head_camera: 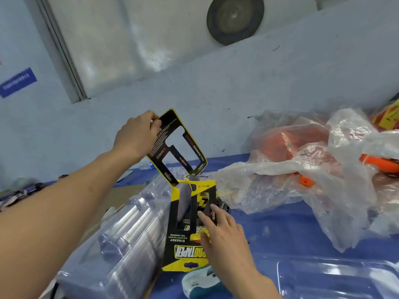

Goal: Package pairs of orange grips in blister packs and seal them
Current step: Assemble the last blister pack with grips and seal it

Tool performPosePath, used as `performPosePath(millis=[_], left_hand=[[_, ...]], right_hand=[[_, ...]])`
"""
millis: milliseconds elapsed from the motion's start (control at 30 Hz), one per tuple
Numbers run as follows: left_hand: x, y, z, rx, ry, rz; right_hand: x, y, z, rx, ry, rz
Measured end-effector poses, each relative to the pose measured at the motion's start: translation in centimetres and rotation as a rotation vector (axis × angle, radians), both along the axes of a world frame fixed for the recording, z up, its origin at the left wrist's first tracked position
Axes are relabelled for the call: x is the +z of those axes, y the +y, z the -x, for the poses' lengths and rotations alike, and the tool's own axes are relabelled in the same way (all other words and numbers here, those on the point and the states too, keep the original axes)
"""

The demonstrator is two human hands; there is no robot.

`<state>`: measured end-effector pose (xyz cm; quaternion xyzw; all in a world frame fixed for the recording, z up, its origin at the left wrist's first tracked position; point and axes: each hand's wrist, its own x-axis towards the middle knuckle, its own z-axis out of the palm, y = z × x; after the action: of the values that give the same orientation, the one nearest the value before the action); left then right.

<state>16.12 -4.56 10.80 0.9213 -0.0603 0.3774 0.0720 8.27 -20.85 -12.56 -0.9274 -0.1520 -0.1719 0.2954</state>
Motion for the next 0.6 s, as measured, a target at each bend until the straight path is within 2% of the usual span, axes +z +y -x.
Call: performPosePath(millis=[100, 200, 300, 433, 533, 600], left_hand=[[-0.7, 0.6, -0.6, -0.017, 0.046, 0.015], [-1.2, 1.4, -1.3, 0.034, 0.023, 0.040], [-0.2, 2.7, -1.9, 0.152, -0.135, 0.178], [3.1, 5.5, -1.9, 0.319, -0.390, 0.508], [4.8, 7.2, -1.3, 0.306, -0.482, 0.666], [4.7, 6.7, -0.3, 0.227, -0.516, 0.705]], right_hand=[[-1.4, 0.9, -0.6, 0.054, 0.087, 0.179], [-2.7, 1.8, -0.7, 0.044, 0.211, 0.266], [-3.1, 2.1, -0.8, 0.017, 0.214, 0.287], [-3.0, 2.1, -0.9, -0.015, 0.203, 0.329], [-2.5, 2.3, -0.9, -0.018, 0.208, 0.326], [-1.5, 2.3, -0.5, -0.004, 0.181, 0.243]])
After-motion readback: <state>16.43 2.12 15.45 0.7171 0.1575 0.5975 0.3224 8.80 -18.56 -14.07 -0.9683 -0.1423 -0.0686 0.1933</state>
